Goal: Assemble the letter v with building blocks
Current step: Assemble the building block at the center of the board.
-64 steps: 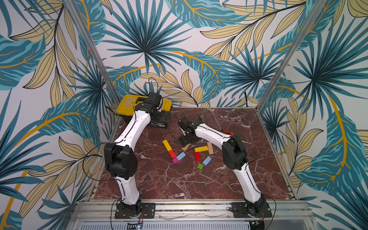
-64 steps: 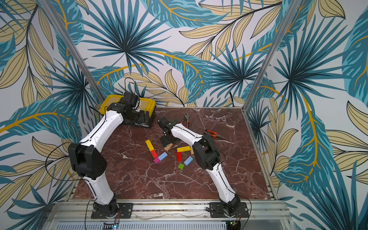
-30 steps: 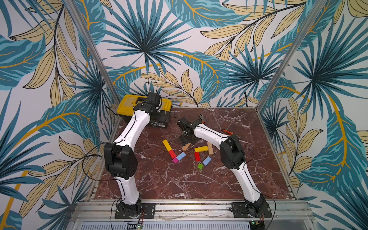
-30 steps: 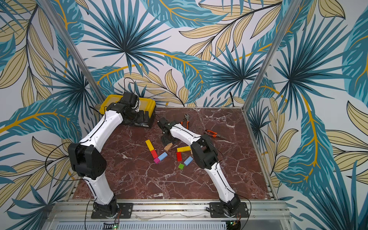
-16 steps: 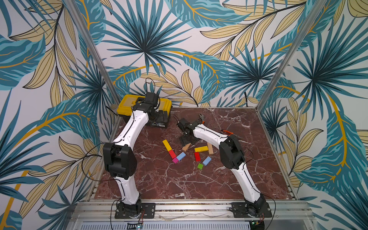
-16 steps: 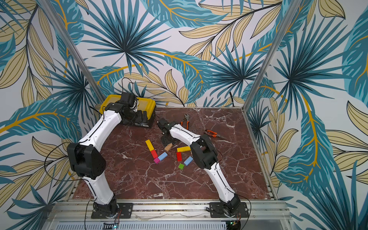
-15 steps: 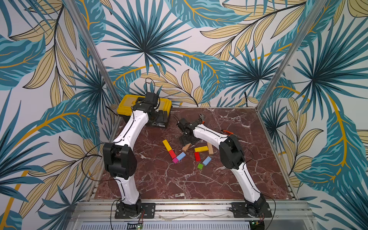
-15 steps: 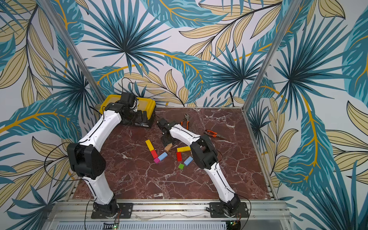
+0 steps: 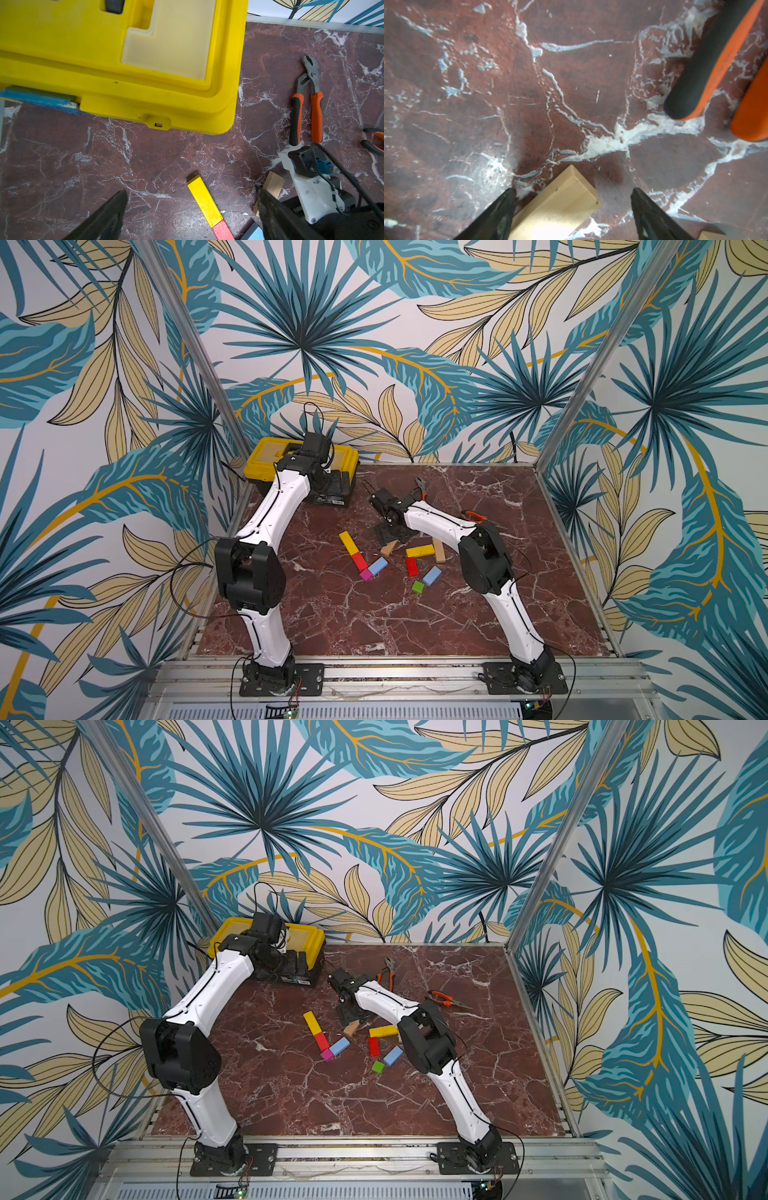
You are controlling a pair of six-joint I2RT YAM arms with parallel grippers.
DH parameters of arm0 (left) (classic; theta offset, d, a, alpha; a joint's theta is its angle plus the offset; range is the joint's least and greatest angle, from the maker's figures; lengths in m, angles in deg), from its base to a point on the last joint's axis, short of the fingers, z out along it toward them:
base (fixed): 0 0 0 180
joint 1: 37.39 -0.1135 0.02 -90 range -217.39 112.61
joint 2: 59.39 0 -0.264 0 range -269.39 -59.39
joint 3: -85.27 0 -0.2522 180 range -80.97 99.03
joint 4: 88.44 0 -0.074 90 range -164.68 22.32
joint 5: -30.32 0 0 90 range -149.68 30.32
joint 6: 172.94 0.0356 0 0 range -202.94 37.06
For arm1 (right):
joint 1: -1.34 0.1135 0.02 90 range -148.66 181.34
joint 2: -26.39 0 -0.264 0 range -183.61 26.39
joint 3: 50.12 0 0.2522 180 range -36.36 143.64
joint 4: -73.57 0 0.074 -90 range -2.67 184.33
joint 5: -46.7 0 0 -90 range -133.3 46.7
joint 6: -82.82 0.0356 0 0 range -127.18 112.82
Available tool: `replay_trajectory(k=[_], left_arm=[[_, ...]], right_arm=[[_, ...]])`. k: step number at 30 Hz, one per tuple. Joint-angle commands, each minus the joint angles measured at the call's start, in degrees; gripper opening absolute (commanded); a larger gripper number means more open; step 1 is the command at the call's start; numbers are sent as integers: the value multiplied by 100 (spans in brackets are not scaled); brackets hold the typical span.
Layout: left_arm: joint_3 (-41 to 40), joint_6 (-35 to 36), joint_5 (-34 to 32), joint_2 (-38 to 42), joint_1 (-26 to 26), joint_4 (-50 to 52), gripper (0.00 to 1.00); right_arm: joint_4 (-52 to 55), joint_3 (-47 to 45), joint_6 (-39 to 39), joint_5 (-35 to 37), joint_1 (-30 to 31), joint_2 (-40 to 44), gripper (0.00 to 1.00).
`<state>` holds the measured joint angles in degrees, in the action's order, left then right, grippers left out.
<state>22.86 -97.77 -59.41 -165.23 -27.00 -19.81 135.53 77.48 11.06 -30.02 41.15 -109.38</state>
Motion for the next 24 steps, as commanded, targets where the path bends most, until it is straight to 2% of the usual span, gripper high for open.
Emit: replay_trajectory(k=[1, 19, 24], left_arm=[[-56, 28, 21, 63, -36, -38, 99], [-56, 47, 47, 64, -36, -45, 100], [-65, 44, 33, 55, -31, -42, 99]], right_arm=[[183, -288, 104, 62, 40, 79, 88], [-221, -774, 390, -127, 132, 470, 88], [-277, -734, 437, -254, 132, 408, 83]])
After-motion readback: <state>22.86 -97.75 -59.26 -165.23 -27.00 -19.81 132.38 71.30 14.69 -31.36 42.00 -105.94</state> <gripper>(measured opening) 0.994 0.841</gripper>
